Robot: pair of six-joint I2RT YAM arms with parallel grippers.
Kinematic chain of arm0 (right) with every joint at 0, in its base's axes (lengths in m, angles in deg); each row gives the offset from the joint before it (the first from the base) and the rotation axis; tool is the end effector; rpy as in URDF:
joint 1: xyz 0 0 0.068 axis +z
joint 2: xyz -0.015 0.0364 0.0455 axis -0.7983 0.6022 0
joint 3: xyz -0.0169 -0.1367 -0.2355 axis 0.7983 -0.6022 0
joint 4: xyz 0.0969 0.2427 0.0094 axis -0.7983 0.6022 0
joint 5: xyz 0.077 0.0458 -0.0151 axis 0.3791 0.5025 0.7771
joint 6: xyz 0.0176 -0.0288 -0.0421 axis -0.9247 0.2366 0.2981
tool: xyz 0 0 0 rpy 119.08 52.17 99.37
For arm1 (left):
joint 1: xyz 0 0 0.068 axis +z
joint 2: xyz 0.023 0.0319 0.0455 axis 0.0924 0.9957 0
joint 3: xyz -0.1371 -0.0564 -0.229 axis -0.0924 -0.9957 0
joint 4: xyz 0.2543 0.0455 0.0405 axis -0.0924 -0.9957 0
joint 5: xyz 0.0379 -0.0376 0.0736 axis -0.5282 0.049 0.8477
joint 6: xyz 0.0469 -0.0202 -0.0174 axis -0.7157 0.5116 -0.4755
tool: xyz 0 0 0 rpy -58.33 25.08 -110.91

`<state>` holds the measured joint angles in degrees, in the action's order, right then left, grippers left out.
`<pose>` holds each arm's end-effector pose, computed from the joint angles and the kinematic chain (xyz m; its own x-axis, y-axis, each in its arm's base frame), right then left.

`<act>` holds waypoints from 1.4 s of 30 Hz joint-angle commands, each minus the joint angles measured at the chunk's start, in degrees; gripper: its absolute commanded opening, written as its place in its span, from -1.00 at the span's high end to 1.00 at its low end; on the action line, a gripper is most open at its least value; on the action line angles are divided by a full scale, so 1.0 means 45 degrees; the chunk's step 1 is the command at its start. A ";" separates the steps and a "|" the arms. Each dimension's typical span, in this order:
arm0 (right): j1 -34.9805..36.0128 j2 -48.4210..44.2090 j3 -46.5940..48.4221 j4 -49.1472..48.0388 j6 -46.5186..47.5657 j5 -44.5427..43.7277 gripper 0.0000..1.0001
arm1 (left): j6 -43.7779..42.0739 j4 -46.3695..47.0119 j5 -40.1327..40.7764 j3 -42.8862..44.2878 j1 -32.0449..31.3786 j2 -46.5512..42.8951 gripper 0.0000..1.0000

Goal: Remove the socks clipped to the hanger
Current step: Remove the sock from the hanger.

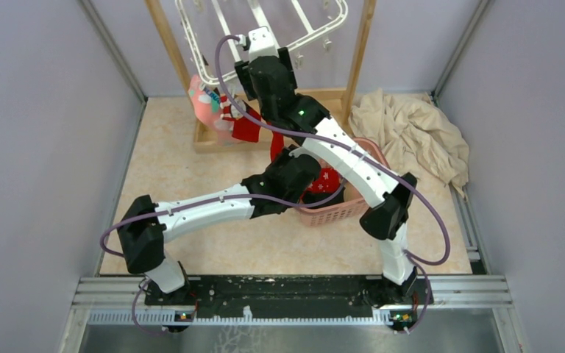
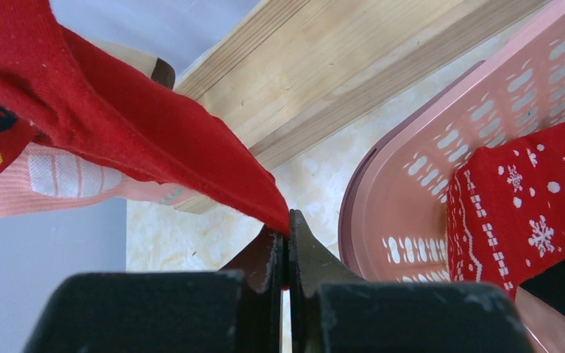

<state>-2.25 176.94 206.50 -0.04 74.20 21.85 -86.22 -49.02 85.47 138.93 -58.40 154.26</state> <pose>0.2970 0.3270 0.4710 -0.0879 -0.2033 -0.9752 -0.2012 0.9624 -0.1825 0.1902 -0.3160 0.3007 -0.2108 0.6178 -0.7576 0.1755 0.7863 0.5924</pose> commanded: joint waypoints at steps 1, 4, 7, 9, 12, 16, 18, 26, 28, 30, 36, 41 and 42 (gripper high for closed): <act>-0.0113 0.0193 0.0753 -0.0986 0.0052 -0.0295 -0.41 | -0.0220 0.0015 0.0161 0.0377 -0.0156 -0.0090 0.94; -0.0167 0.0288 0.0900 -0.1045 0.0066 -0.0270 -0.39 | -0.0273 0.0075 0.0155 0.0390 -0.0160 -0.0097 0.94; -0.0215 0.0486 0.1182 -0.0840 0.0066 -0.0197 -0.39 | -0.0369 0.0120 0.0155 0.0397 -0.0160 -0.0123 0.94; -0.0216 0.0491 0.1178 -0.0792 0.0086 -0.0077 -0.41 | -0.0408 0.0155 0.0171 0.0397 -0.0179 -0.0132 0.93; -0.0216 0.0441 0.1108 -0.0727 0.0096 0.0393 -0.54 | -0.0459 0.0221 0.0159 0.0415 -0.0197 -0.0111 0.94; -0.0197 0.0348 0.0849 -0.0741 0.0140 0.0539 -0.70 | -0.0583 0.0345 0.0186 0.0467 -0.0255 -0.0033 0.94; -0.0207 0.0352 0.0858 -0.0784 0.0223 0.0395 -0.69 | -0.0644 0.0376 0.0232 0.0523 -0.0310 0.0033 0.94; -0.0197 0.0863 0.1602 -0.0705 0.0457 -0.0411 -0.50 | -0.0878 0.0465 0.0341 0.0667 -0.0473 0.0219 0.94; -0.0197 0.0792 0.1541 -0.0797 0.0438 -0.0449 -0.45 | -0.0885 0.0493 0.0347 0.0641 -0.0474 0.0243 0.94; -0.0197 0.0745 0.1473 -0.0889 0.0447 -0.0448 -0.43 | -0.0909 0.0538 0.0345 0.0600 -0.0479 0.0306 0.93; -0.0199 0.0593 0.1306 -0.1030 0.0517 -0.0469 -0.32 | -0.0825 0.0547 0.0312 0.0555 -0.0492 0.0478 0.93; -0.0204 0.0210 0.0748 -0.1458 0.0554 -0.0433 0.17 | -0.0771 0.0525 0.0293 0.0540 -0.0492 0.0557 0.94; -0.0205 0.0137 0.0700 -0.1510 0.0555 -0.0408 0.26 | -0.0758 0.0530 0.0292 0.0552 -0.0492 0.0582 0.93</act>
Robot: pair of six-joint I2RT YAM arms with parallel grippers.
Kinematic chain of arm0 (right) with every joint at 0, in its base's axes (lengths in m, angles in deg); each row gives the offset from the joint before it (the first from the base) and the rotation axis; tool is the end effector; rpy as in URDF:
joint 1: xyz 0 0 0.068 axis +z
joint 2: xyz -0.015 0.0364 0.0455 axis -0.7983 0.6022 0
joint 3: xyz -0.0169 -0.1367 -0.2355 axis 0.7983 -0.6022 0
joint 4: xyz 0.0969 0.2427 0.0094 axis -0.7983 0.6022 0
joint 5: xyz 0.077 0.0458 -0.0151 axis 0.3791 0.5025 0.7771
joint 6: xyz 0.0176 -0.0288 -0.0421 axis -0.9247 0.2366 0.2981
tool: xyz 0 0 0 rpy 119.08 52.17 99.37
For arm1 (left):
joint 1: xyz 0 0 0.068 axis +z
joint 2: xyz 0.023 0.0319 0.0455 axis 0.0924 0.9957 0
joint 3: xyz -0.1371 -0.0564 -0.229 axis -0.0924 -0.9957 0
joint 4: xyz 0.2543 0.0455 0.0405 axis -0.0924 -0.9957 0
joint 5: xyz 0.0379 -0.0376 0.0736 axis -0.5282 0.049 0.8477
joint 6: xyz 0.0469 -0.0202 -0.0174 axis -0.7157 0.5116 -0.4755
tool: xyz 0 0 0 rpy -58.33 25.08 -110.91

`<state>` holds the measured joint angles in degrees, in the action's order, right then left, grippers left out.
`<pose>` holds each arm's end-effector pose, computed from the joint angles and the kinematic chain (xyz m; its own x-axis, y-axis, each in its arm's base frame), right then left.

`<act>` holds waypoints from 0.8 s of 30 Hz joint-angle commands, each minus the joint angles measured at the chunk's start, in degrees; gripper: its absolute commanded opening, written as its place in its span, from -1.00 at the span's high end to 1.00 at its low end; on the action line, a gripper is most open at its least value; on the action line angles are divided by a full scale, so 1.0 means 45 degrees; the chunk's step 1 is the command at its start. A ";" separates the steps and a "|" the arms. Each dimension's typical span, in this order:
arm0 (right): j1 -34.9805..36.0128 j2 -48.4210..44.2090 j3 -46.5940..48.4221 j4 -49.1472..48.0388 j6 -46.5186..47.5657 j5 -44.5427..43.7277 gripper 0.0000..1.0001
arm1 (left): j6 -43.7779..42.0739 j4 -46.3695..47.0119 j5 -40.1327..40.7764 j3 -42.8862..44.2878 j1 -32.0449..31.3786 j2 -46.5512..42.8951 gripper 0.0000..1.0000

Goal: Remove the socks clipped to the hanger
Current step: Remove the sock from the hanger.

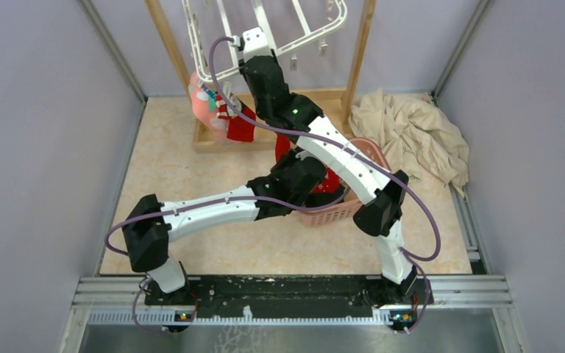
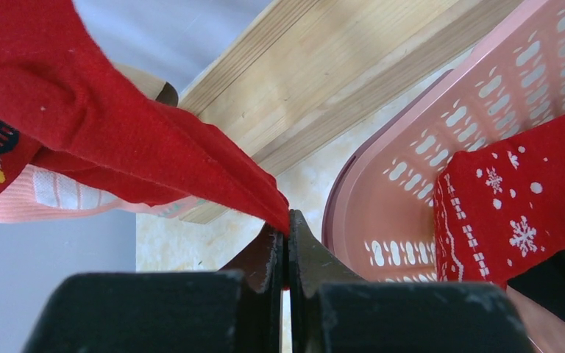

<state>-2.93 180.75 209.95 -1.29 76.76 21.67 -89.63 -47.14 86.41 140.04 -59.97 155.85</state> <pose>0.3117 0.3363 0.4636 -0.0725 -0.2337 -0.9696 -0.1884 0.9579 -0.2167 0.1850 -0.3281 0.3002 -0.1778 0.6526 -0.7365 0.1863 0.7572 0.6260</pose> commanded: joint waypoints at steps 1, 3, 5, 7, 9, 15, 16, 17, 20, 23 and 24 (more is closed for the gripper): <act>-0.0054 -0.0714 -0.0086 -0.1249 -0.0014 -0.0359 0.38 | -0.0015 0.0120 0.0083 0.0296 -0.0143 0.0235 0.93; -0.0065 -0.0732 -0.0079 -0.1258 -0.0032 -0.0323 0.57 | -0.0015 0.0108 0.0083 0.0297 -0.0143 0.0228 0.93; -0.0066 -0.0752 -0.0083 -0.1278 -0.0033 -0.0325 0.73 | 0.0006 0.0108 0.0083 0.0303 -0.0143 0.0223 0.93; -0.0067 -0.0769 -0.0088 -0.1268 -0.0053 -0.0269 0.79 | -0.0009 0.0110 0.0083 0.0301 -0.0143 0.0237 0.93; -0.0066 -0.0794 -0.0092 -0.1283 -0.0072 -0.0261 0.88 | 0.0010 0.0115 0.0083 0.0296 -0.0143 0.0242 0.93; -0.0086 -0.0935 -0.0213 -0.1313 -0.0170 -0.0096 1.00 | 0.0116 0.0051 0.0093 0.0270 -0.0143 0.0263 0.93; -0.0085 -0.0970 -0.0245 -0.1301 -0.0185 -0.0085 1.00 | 0.0150 0.0059 0.0084 0.0275 -0.0143 0.0247 0.93; -0.0100 -0.1015 -0.0298 -0.1304 -0.0189 -0.0069 1.00 | 0.0179 0.0035 0.0051 0.0297 -0.0143 0.0213 0.93; -0.0151 -0.1173 -0.0492 -0.1309 -0.0283 0.0108 1.00 | 0.0182 0.0003 -0.0019 0.0396 -0.0143 0.0080 0.93; -0.0253 -0.1376 -0.0715 -0.1192 -0.0523 0.0505 1.00 | 0.0240 -0.0117 -0.0094 0.0586 -0.0162 -0.0087 0.93; -0.0301 -0.1449 -0.0811 -0.1137 -0.0632 0.0639 1.00 | 0.0273 -0.0150 -0.0164 0.0634 -0.0162 -0.0158 0.93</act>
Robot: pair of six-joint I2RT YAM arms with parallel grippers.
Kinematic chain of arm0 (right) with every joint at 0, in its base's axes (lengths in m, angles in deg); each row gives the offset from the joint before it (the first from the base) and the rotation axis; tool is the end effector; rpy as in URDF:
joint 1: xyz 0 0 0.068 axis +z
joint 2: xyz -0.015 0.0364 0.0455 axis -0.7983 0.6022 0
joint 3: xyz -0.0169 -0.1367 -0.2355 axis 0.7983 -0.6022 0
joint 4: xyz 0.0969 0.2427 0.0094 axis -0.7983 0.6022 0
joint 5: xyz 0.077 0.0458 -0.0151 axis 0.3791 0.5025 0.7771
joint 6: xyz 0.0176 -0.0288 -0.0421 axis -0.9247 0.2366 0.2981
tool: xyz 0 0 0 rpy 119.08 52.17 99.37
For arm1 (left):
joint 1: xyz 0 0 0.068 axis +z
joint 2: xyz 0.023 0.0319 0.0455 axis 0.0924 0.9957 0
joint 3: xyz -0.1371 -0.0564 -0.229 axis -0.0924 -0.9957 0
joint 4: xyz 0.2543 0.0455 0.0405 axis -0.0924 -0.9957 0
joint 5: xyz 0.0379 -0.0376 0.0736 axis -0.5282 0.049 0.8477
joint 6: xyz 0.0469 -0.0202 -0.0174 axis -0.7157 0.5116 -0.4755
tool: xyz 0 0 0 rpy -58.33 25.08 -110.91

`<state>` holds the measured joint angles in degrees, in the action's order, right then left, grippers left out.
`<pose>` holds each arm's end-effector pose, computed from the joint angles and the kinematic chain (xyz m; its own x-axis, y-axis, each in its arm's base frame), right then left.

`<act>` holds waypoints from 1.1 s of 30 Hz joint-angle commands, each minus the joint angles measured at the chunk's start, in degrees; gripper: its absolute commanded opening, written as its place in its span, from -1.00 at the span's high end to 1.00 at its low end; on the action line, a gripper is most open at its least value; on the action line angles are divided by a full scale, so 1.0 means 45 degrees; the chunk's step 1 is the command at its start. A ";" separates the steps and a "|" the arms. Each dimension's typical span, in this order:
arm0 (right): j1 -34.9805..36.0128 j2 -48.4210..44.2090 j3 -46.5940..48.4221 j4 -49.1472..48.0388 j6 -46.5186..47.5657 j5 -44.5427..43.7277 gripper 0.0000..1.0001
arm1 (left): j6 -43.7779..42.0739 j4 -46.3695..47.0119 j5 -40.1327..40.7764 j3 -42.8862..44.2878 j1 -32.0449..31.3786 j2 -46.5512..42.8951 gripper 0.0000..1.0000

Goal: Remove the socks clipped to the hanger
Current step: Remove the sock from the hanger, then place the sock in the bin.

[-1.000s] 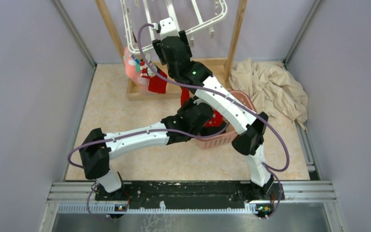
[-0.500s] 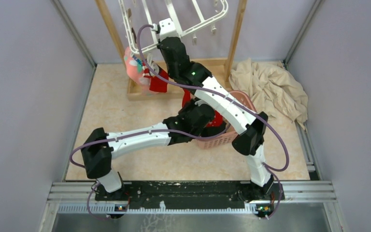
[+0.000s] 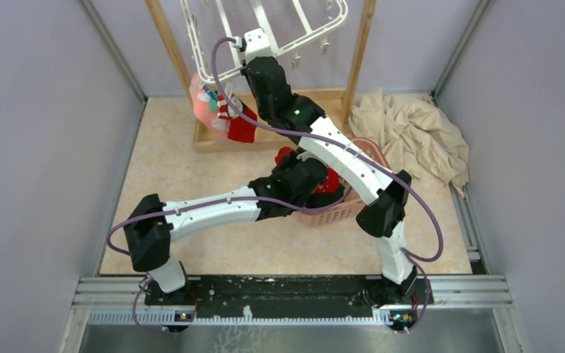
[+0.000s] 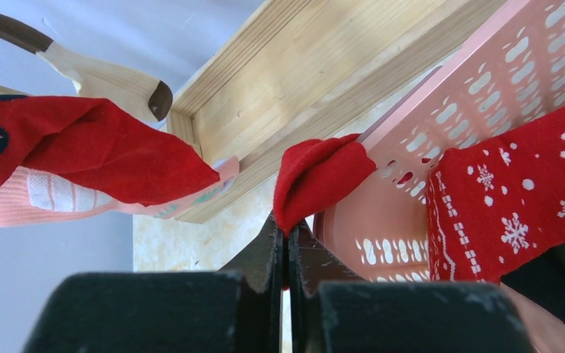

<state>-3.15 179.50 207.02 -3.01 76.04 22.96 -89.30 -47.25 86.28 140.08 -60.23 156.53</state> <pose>0.3120 0.3348 0.4598 -0.0728 -0.2204 -0.9727 -0.2055 0.9577 -0.2016 0.1844 -0.3310 0.2960 -0.1794 0.6578 -0.7315 0.1942 0.7526 0.6292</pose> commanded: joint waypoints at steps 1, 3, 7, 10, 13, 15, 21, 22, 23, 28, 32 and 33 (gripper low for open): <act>-0.0320 -0.1284 -0.0255 -0.0685 -0.0636 0.0533 1.00 | 0.0256 -0.0150 -0.0204 0.0657 -0.0119 -0.0376 0.93; -0.0497 -0.1513 -0.0576 -0.0611 -0.0976 0.0909 1.00 | 0.0415 -0.0249 -0.0403 0.0741 -0.0123 -0.0563 0.93; -0.0742 -0.1959 -0.1157 -0.0510 -0.1317 0.1787 0.41 | 0.0668 -0.0467 -0.0671 0.0945 -0.0138 -0.0820 0.92; -0.0862 -0.2129 -0.1360 -0.0336 -0.1813 0.2119 0.23 | 0.0753 -0.0642 -0.0675 0.1086 -0.0160 -0.0821 0.92; -0.0943 -0.2260 -0.1547 -0.0282 -0.1977 0.2379 0.03 | 0.0840 -0.0864 -0.0598 0.1201 -0.0210 -0.0756 0.92; -0.0969 -0.2265 -0.1613 -0.0209 -0.2011 0.2463 -0.10 | 0.0897 -0.0967 -0.0543 0.1236 -0.0264 -0.0758 0.92; -0.1033 -0.2547 -0.2022 -0.0073 -0.2184 0.2510 -0.43 | 0.0954 -0.1239 -0.0432 0.1450 -0.0376 -0.0818 0.92; -0.1050 -0.2679 -0.2204 -0.0124 -0.2237 0.2502 -0.46 | 0.0958 -0.1275 -0.0420 0.1529 -0.0394 -0.0835 0.92; -0.1089 -0.2827 -0.2476 -0.0184 -0.2336 0.2513 -0.49 | 0.0959 -0.1329 -0.0426 0.1643 -0.0414 -0.0828 0.92; -0.1242 -0.3718 -0.3561 -0.0416 -0.2777 0.3131 -0.68 | 0.1080 -0.1639 -0.0476 0.2115 -0.0492 -0.0898 0.92; -0.1264 -0.4813 -0.4803 -0.0973 -0.2950 0.3339 -0.77 | 0.1373 -0.1913 -0.0800 0.2438 -0.0495 -0.0963 0.92; -0.1267 -0.5042 -0.5018 -0.1028 -0.2989 0.3355 -0.77 | 0.1440 -0.1977 -0.0878 0.2554 -0.0495 -0.0980 0.92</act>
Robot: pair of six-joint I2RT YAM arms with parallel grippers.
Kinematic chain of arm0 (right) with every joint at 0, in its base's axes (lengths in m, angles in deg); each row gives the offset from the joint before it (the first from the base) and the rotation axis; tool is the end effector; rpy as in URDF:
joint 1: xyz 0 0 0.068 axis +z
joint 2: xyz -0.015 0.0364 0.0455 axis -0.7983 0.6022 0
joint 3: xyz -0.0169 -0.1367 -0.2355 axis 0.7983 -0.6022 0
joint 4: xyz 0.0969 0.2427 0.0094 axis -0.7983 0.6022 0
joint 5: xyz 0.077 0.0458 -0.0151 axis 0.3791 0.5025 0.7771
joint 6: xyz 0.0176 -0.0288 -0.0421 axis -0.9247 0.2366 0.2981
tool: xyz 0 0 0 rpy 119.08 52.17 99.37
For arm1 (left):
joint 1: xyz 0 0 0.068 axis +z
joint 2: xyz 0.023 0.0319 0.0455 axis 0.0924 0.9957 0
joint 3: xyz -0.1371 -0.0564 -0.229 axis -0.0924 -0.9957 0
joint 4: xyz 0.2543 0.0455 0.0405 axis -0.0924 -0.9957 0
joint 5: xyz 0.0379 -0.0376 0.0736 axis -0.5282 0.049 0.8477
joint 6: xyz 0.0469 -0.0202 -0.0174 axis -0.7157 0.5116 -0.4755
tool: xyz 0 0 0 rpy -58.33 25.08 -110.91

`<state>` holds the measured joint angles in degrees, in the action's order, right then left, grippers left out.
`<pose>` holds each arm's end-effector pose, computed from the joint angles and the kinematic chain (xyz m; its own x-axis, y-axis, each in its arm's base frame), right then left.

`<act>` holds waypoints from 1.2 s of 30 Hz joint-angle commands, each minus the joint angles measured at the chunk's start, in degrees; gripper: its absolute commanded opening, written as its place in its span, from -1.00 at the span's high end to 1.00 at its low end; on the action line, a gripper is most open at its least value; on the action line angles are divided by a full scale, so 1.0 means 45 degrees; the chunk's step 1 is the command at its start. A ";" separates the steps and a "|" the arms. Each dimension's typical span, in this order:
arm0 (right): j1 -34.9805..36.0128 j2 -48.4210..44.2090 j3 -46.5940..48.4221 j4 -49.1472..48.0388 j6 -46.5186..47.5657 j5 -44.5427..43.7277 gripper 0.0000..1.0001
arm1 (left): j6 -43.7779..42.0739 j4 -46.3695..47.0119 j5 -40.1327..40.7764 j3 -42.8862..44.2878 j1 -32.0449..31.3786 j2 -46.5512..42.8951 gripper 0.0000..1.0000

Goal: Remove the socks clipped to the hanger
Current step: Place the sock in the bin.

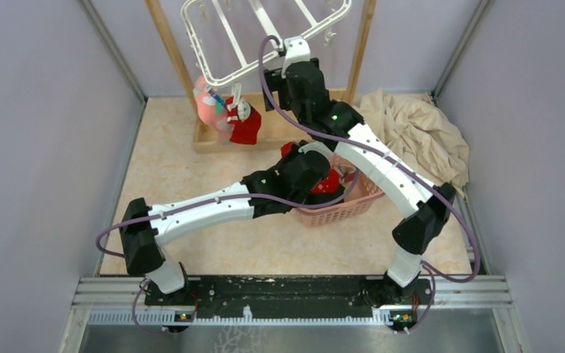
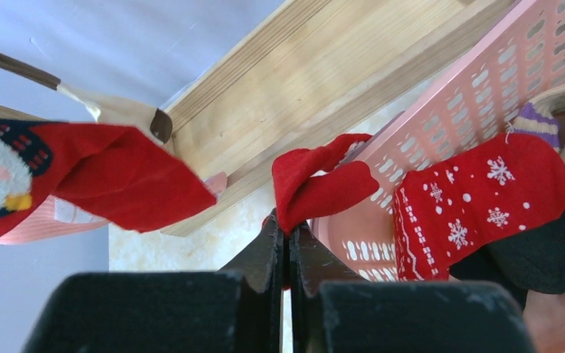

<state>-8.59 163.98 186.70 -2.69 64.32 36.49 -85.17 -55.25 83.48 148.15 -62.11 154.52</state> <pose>0.2978 0.2702 0.4538 -0.1987 -0.0765 -0.9771 -0.3194 0.9476 -0.0093 0.1709 -0.3330 0.3433 -0.1552 0.5809 -0.7990 0.2455 0.8062 0.5384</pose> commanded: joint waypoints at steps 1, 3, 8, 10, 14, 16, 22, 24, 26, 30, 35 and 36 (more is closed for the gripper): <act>-0.0067 -0.1827 -0.0725 -0.1103 -0.0430 0.0343 -0.77 | 0.0592 -0.0286 -0.0345 0.0852 -0.0077 -0.0550 0.91; -0.0116 -0.2374 -0.1253 -0.1197 -0.0476 0.0246 -0.77 | 0.0777 -0.0462 -0.0542 0.1085 -0.0077 -0.0583 0.91; -0.0771 -0.4182 -0.2902 -0.1413 -0.1417 0.0406 -0.78 | 0.1273 -0.0873 -0.1281 0.1728 -0.0077 -0.0749 0.91; -0.1143 -0.4857 -0.3419 -0.1314 -0.1778 0.0504 -0.78 | 0.1553 -0.1189 -0.1656 0.2214 -0.0111 -0.0779 0.90; -0.1664 -0.5878 -0.4226 -0.1038 -0.2066 0.0442 -0.78 | 0.1829 -0.1492 -0.2418 0.2936 -0.0135 -0.0913 0.89; -0.1838 -0.6368 -0.4591 -0.0909 -0.2099 0.0439 -0.78 | 0.2201 -0.1476 -0.2870 0.3182 -0.0135 -0.1040 0.88; -0.2119 -0.7465 -0.5520 -0.0459 -0.2061 0.0061 -0.79 | 0.2576 -0.1414 -0.4388 0.3709 -0.0145 -0.1151 0.87; -0.2245 -0.7744 -0.5693 -0.0235 -0.2074 -0.0076 -0.80 | 0.2714 -0.1283 -0.4834 0.3660 -0.0138 -0.1194 0.86; -0.2372 -0.7983 -0.5761 0.0031 -0.2101 -0.0180 -0.80 | 0.2825 -0.1150 -0.5086 0.3533 -0.0136 -0.1172 0.86; -0.2440 -0.8447 -0.5767 0.0626 -0.2116 -0.0681 -0.82 | 0.3153 -0.0850 -0.5672 0.3122 -0.0135 -0.1078 0.86; -0.2469 -0.8772 -0.5807 0.1134 -0.2123 -0.1334 -0.85 | 0.3523 0.0014 -0.6391 0.2133 -0.0119 -0.1099 0.74; -0.2476 -0.8806 -0.5815 0.1193 -0.2132 -0.1405 -0.85 | 0.3572 0.0203 -0.6513 0.1912 -0.0116 -0.1082 0.70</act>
<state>-19.15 126.56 160.49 1.90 55.45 33.57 -71.20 -58.90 58.08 159.80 -62.79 149.65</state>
